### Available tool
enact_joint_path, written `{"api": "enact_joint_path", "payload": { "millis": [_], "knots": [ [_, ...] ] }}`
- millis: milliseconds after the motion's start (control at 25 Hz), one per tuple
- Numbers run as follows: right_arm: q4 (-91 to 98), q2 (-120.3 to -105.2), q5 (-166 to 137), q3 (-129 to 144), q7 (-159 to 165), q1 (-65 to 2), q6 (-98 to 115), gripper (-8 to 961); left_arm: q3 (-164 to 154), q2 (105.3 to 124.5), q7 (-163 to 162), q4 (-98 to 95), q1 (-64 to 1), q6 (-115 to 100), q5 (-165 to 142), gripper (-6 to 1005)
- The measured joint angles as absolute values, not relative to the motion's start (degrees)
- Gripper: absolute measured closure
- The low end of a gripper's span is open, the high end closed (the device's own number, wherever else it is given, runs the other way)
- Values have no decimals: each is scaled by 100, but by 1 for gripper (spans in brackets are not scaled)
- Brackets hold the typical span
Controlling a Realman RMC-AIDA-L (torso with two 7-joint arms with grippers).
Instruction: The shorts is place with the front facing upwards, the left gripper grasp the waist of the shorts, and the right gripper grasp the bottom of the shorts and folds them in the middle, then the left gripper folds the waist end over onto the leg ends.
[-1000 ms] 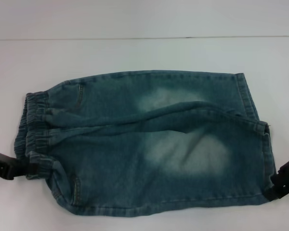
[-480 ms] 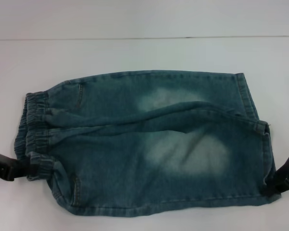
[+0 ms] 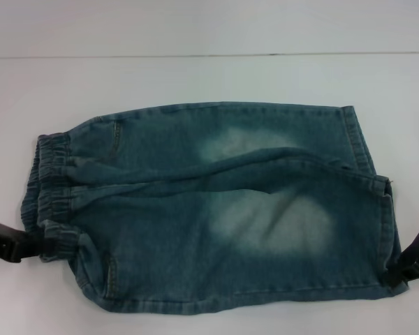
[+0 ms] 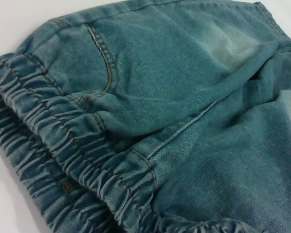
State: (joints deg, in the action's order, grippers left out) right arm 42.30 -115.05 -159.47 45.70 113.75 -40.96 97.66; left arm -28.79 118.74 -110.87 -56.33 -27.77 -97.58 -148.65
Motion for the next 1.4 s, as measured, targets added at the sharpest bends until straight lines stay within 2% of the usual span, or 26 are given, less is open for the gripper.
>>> {"api": "enact_joint_path", "payload": {
  "millis": [80, 480, 640, 760, 880, 1160, 1400],
  "knots": [
    [4228, -11488, -15887, 4503, 11339, -4085, 9795, 918, -2878, 11865, -11112, -5633, -2785, -9820, -14863, 972],
    [4072, -11323, -14449, 3430, 10686, -3861, 9975, 918, -2492, 11715, -11782, -5622, -3060, -10231, -14498, 971],
    [3804, -11318, -13558, 3079, 10605, -3724, 9493, 918, -2486, 11749, -12008, -5627, -3139, -9919, -14269, 971],
    [3559, -11385, -12994, 2995, 10565, -3635, 8903, 919, -2513, 11845, -12167, -5632, -3195, -9470, -14153, 970],
    [3367, -11514, -12473, 2972, 10409, -3569, 8118, 919, -2553, 11982, -12319, -5659, -3245, -8848, -14133, 970],
    [3074, -11952, -11542, 2978, 9440, -3470, 6161, 919, -2561, 12240, -12516, -5536, -3276, -7438, -14100, 969],
    [2455, -11946, -10956, 2993, 8438, -3553, 5468, 918, -2558, 12299, -12516, -5370, -3190, -6838, -13846, 969]
  ]
}}
